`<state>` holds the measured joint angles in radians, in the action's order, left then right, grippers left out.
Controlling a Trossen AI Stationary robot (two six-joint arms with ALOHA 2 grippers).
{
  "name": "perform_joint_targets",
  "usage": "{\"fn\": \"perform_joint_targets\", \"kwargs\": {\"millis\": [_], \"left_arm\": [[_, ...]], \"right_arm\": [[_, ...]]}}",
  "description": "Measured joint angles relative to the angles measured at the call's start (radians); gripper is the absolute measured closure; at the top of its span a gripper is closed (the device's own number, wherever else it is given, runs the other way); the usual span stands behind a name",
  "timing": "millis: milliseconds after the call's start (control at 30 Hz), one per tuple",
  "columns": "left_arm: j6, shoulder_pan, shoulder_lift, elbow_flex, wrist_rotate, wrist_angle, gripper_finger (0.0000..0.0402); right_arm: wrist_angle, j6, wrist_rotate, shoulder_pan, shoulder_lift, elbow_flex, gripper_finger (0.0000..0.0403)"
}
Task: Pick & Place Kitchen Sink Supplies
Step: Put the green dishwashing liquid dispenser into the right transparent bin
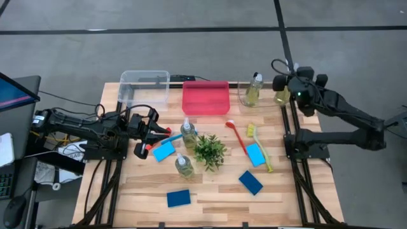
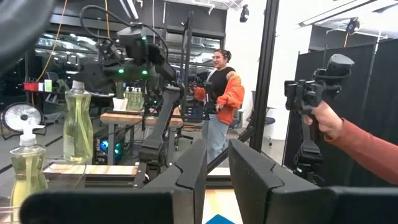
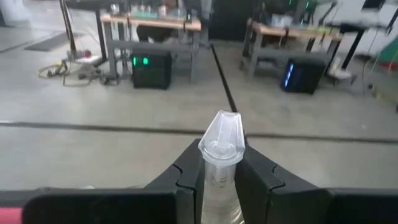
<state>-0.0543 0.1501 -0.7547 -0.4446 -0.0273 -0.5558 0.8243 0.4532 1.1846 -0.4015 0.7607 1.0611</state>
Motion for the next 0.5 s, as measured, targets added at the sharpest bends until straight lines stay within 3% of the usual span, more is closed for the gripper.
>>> {"fn": "perform_joint_targets", "kwargs": {"millis": [500], "left_arm": [[0.0, 0.0, 0.0, 0.0, 0.0, -0.004, 0.0334]], "right_arm": [[-0.126, -0.047, -0.089, -0.168, 0.195, 0.0, 0.0344]]}}
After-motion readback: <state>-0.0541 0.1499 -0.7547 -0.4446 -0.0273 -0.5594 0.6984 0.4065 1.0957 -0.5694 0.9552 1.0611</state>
